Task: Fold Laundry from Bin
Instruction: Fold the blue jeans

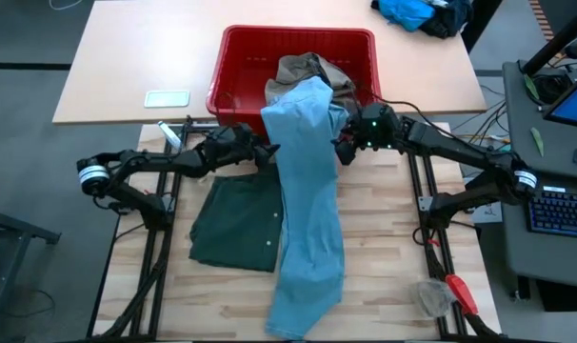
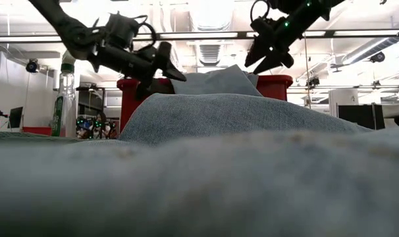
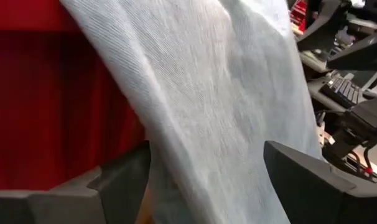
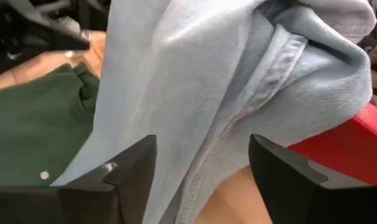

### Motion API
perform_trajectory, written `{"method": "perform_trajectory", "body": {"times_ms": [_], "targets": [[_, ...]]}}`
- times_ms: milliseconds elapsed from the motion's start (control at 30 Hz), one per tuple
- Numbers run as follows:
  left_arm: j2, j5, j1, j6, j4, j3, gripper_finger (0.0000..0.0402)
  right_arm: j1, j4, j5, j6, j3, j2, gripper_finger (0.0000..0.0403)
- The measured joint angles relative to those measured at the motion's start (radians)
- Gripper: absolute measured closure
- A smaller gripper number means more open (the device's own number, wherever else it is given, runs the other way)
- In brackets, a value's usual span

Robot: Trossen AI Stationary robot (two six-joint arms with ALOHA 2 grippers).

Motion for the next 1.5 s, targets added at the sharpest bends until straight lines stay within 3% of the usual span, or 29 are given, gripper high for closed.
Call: {"method": "perform_trajectory", "body": {"times_ms": [233, 500, 933, 1100, 1333, 1500], "targets": [[0.093, 0.011, 0.000, 0.008, -0.001, 0.074, 0.0106, -0.044, 0.080, -0.048, 0.051, -0.029, 0.000, 0.0125], [0.100, 0.011, -0.001, 0.026, 0.011, 0.083, 0.0127, -0.045, 0.194, -0.050, 0.114, -0.116, 0.001, 0.0135], [0.097, 0.011, -0.043, 0.075, 0.035, 0.085, 0.0250, -0.041, 0.422, -0.159, 0.174, -0.221, 0.031, 0.0172], [0.087, 0.012, -0.043, 0.075, 0.035, 0.084, 0.0300, -0.035, 0.478, -0.211, 0.164, -0.208, 0.109, 0.0213], [0.041, 0.022, -0.044, 0.099, 0.032, 0.084, 0.0361, -0.036, 0.453, -0.214, 0.080, -0.184, 0.067, 0.0375], [-0.044, 0.023, -0.040, 0.160, 0.036, 0.085, 0.0398, -0.036, 0.413, -0.213, 0.051, -0.182, -0.022, 0.0391]]}}
